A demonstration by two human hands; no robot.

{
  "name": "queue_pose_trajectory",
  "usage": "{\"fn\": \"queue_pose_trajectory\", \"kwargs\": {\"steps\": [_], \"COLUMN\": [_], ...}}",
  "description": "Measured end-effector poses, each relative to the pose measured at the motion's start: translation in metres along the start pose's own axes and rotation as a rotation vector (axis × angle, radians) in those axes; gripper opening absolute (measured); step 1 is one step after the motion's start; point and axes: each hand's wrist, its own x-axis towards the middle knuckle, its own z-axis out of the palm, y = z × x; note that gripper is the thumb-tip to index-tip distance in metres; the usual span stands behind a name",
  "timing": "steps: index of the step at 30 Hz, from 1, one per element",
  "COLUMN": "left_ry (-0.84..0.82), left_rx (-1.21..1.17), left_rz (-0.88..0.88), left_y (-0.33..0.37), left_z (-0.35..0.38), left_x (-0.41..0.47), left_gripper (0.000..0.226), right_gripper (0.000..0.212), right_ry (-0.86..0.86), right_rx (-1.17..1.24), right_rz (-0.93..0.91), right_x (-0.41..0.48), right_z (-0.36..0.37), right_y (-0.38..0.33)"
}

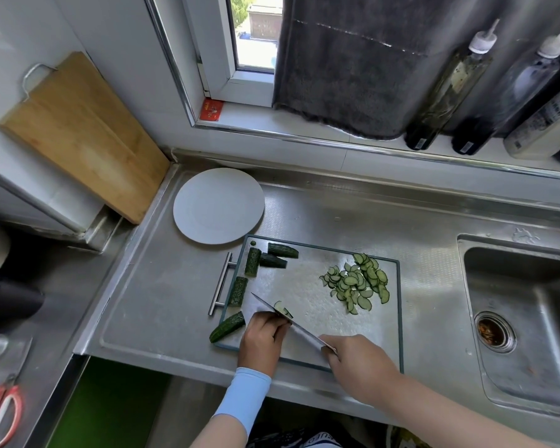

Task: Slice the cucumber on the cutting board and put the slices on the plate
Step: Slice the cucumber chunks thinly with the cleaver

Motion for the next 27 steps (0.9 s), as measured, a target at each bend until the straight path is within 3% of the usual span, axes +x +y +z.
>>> {"fn": "queue_pose_trajectory", "kwargs": {"steps": [13, 27], "left_ry": [-0.002, -0.021], "left_rx": [-0.003, -0.022], "left_rz": [-0.025, -0.05], "left_y": [-0.001, -0.003], "left_z": [0.001, 0.001], "left_x": [-0.002, -0.001], "left_gripper": [0.02, 0.02], "right_gripper": [0.032, 0.023], "right_ry": [-0.044, -0.009], "right_rx": [0.016, 0.026], "right_rz": [0.04, 0.002], "right_x": [0.024, 0.009], "right_z": [0.0, 0.0], "right_y": [-0.024, -0.008]}}
